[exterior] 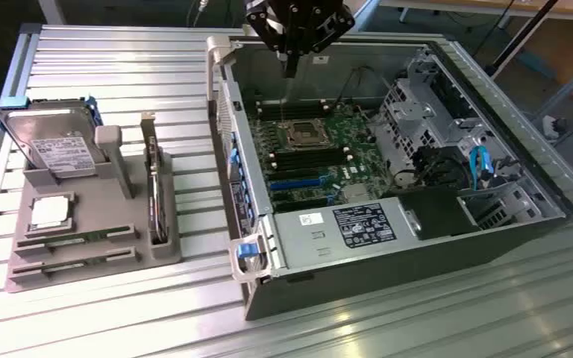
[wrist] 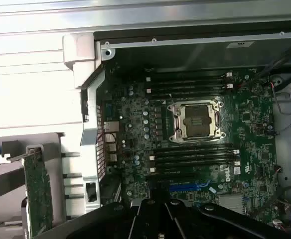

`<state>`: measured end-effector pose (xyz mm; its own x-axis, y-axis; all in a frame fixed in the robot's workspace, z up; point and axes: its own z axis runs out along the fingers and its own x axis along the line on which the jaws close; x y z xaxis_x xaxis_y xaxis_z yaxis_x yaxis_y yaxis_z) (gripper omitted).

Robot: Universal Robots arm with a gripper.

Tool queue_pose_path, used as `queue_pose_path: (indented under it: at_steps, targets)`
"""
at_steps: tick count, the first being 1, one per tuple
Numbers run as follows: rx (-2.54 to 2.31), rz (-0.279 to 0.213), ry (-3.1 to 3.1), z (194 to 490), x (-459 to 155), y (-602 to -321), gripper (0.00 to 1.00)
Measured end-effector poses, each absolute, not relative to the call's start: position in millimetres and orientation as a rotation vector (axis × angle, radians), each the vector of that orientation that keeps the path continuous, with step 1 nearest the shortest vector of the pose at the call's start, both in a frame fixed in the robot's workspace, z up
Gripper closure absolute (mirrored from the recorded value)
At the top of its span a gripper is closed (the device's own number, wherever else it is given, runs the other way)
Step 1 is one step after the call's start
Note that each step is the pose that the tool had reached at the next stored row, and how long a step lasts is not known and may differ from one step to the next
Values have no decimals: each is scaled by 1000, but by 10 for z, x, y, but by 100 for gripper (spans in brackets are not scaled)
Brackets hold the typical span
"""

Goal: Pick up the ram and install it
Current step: 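Reach for the ram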

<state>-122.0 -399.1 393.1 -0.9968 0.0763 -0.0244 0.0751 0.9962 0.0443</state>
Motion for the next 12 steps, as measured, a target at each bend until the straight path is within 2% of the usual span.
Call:
queue_pose_path:
  at_steps: [12]
  targets:
    - [118,68,3106,3931,-1882,-3991,89]
